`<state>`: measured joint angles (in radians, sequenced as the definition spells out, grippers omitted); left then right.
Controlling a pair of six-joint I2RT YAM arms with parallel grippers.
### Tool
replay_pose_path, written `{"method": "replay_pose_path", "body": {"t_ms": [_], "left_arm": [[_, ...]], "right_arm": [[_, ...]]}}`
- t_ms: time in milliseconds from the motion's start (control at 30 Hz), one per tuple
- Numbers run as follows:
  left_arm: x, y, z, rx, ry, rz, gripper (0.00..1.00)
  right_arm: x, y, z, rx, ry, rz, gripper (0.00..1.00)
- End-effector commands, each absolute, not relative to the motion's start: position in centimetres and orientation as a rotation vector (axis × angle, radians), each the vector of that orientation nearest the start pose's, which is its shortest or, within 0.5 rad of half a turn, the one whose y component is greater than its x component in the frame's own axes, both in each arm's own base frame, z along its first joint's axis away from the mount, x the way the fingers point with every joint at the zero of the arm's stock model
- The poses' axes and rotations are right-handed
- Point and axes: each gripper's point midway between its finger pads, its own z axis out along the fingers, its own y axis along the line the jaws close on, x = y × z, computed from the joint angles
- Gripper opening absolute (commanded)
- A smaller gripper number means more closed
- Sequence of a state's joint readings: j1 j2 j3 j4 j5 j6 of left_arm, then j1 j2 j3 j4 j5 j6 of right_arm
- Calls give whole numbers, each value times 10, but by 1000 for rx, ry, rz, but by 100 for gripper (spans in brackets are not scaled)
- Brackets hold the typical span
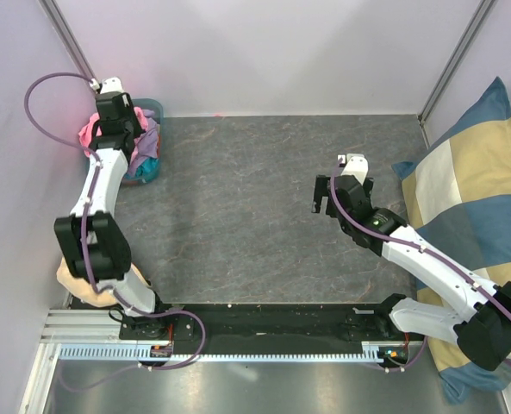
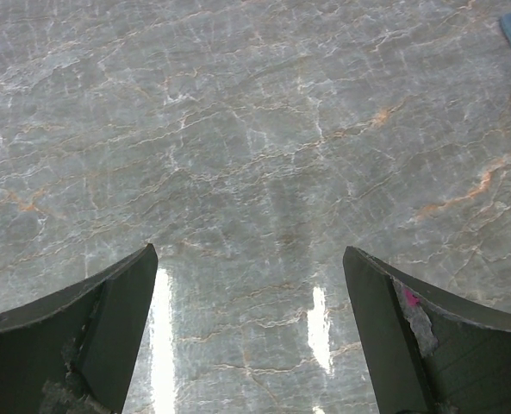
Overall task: Fold and stack the t-shirts
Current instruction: Grab the tshirt from the pile, then move the tshirt to the center of the board
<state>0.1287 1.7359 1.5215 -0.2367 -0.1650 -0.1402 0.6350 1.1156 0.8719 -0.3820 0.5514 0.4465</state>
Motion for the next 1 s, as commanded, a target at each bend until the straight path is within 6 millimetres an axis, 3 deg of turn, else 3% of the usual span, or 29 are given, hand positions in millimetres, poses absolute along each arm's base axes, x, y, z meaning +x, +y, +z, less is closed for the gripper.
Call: {"method": "replay_pose_path", "body": {"t_ms": [0, 67, 133, 167, 233, 333, 367, 533, 633, 700, 733, 900, 967], "left_arm": [[486, 35, 331, -263, 1786, 35, 2], [475, 20, 352, -219, 1759, -3, 2], [461, 13, 386, -198, 1700, -39, 2], [455, -8, 390, -148, 1717, -92, 2], [441, -23, 419, -108, 1675, -138, 2], [417, -57, 436, -18, 1666, -221, 2], [409, -77, 440, 26, 1663, -257, 2], [379, -142, 435, 165, 1694, -389, 2], [355, -205, 430, 297, 1704, -501, 2], [352, -231, 419, 346, 1727, -512, 2], [340, -251, 418, 384, 1728, -539, 2], [318, -316, 393, 496, 1774, -617, 2], [300, -342, 383, 551, 1784, -644, 2]], "right_arm": [[306, 140, 193, 119, 2069, 101, 98], [305, 143, 194, 114, 2070, 112, 98], [303, 145, 198, 109, 2064, 124, 98], [303, 145, 198, 112, 2063, 124, 98], [302, 145, 202, 116, 2054, 126, 98], [301, 143, 208, 126, 2043, 121, 98], [302, 141, 209, 132, 2039, 109, 98], [302, 132, 219, 165, 2015, 66, 98], [302, 127, 225, 186, 1998, 51, 98], [301, 122, 227, 208, 1989, 40, 98], [301, 119, 229, 232, 1978, 28, 98], [295, 101, 239, 301, 1938, -19, 98], [294, 95, 245, 322, 1919, -40, 98]]}}
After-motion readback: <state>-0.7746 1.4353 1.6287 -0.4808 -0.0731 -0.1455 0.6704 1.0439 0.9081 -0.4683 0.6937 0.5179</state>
